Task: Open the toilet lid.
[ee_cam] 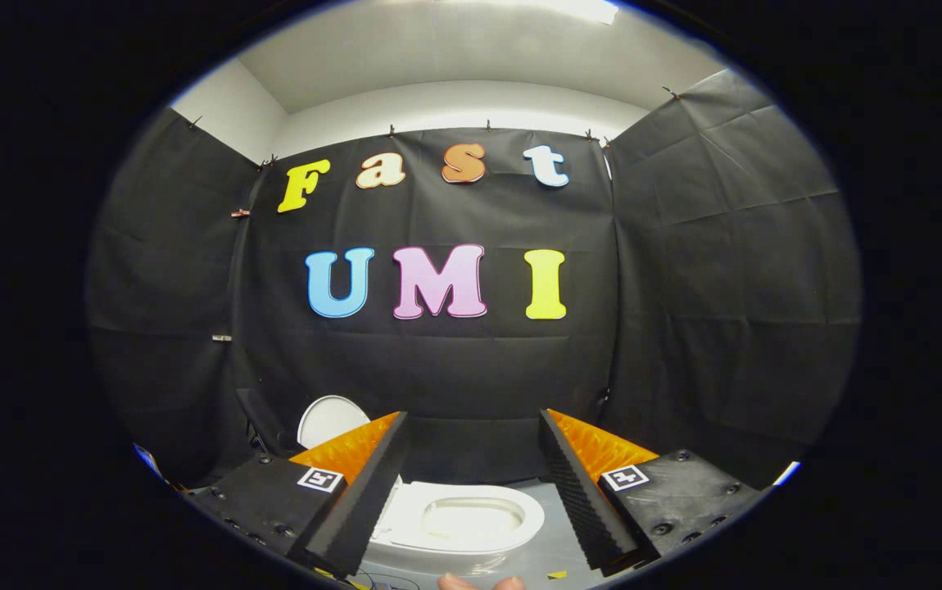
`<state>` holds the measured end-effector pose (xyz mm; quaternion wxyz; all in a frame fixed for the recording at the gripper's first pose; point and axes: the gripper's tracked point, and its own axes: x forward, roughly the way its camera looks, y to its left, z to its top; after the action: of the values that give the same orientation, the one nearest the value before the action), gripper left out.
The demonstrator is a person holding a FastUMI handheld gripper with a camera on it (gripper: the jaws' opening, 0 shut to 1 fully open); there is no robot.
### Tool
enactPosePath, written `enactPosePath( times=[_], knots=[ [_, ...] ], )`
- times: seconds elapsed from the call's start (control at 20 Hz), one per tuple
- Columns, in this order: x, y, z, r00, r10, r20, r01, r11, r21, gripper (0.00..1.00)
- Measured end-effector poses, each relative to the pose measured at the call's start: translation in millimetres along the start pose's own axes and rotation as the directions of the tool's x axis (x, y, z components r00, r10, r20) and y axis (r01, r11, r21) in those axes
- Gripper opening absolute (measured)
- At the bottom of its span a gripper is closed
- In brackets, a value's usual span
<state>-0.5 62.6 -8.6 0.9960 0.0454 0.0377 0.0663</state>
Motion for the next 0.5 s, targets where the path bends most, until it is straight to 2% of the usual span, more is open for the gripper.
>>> enactPosePath(
  times=[0.5],
  knots=[
    [2.2, -1.6, -1.7, 1.000, -0.001, -0.007, 0.001, 1.000, -0.002, 1.00]
  ],
)
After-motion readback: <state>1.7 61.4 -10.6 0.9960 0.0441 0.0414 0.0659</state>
